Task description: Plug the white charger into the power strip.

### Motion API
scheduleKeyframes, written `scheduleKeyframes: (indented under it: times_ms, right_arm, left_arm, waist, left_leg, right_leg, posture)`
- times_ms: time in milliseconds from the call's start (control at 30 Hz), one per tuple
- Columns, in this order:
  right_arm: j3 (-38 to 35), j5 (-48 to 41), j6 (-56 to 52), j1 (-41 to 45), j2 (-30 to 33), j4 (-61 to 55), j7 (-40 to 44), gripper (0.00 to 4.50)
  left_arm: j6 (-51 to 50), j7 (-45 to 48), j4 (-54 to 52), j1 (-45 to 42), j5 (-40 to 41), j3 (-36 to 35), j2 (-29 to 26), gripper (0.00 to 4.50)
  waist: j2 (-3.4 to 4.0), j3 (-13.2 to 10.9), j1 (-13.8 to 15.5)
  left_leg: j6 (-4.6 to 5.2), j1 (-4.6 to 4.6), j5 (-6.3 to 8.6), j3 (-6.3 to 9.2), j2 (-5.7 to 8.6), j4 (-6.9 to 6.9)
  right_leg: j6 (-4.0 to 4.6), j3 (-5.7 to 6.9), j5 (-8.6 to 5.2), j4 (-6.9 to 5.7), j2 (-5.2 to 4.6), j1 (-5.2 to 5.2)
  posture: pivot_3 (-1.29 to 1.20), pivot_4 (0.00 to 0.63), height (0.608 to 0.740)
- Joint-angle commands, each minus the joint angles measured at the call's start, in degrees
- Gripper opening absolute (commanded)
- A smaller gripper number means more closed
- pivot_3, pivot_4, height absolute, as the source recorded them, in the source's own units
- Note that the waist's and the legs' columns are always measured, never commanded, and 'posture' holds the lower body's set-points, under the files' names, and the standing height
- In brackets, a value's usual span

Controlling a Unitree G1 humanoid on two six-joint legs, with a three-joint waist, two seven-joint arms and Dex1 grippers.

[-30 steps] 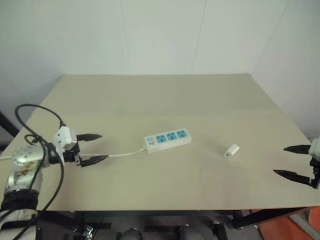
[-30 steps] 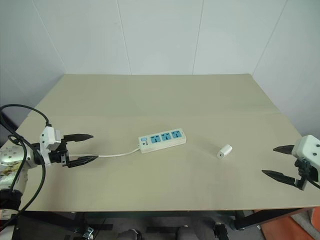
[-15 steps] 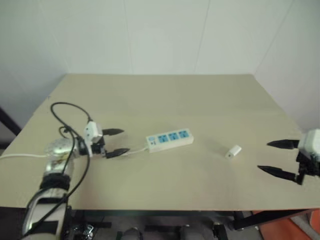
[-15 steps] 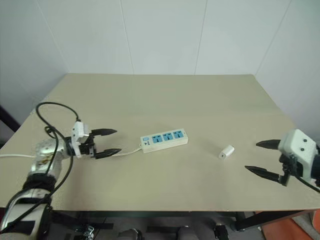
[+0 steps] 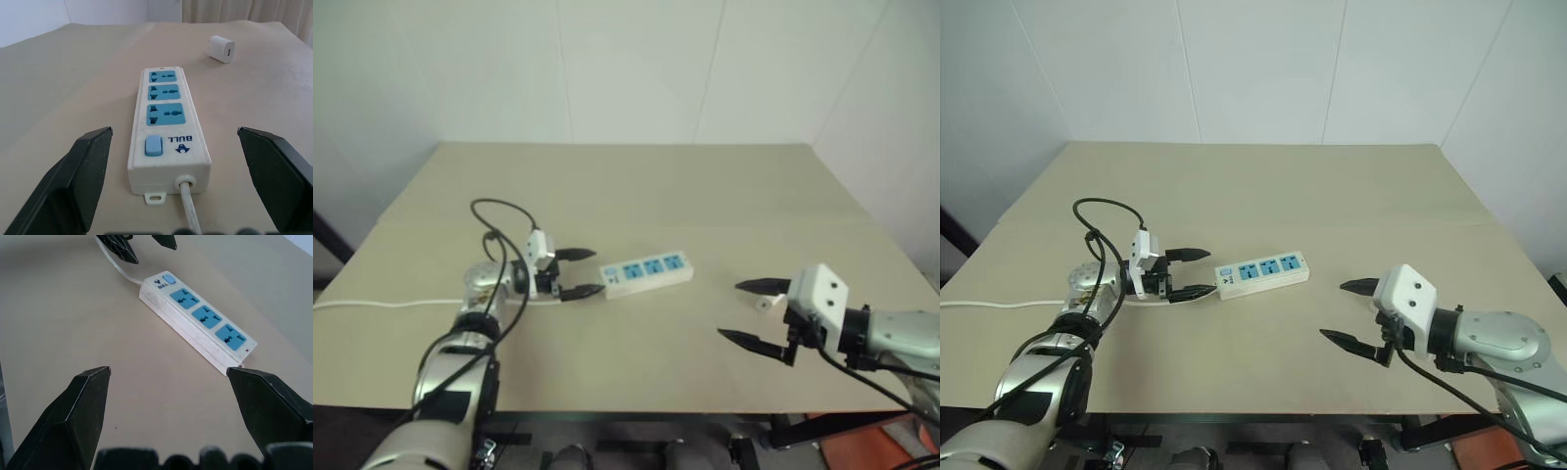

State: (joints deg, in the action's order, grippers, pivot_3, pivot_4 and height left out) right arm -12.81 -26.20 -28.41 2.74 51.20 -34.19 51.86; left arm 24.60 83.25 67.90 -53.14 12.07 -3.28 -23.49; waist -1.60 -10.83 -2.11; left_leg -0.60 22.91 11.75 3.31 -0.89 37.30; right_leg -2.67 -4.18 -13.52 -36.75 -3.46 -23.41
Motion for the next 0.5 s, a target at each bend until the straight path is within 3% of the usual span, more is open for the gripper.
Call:
scheduleKeyframes:
  times_ms: [33,500]
  right_arm:
    - [-0.42,-1.75,-1.79,1.19,-0.13,-3.92,-1.90,4.50]
    - [0.20,-2.01,-4.26,0.55,0.05,-6.86,-4.70,4.50]
  left_arm:
    - [3.62,-2.24,1.85,-2.42,-3.13,0.80,0.81,4.48]
    - [5.96,-14.77,6.51,-2.54,-11.17,2.48,5.26,4.48]
  waist:
    - [0.00,0.00,0.07]
    - [-0.01,0.00,0.04]
  left_leg:
    - [0.00,-0.01,0.00,0.00,0.00,0.01]
    - [0.00,-0.04,0.00,0.03,0.00,0.02]
  right_leg:
    - [-0.02,0.00,0.01,0.00,0.00,0.00]
    - [-0.03,0.01,0.01,-0.02,0.01,0.04]
  posture:
    - [0.00,0.150,0.740]
    - [0.00,0.150,0.740]
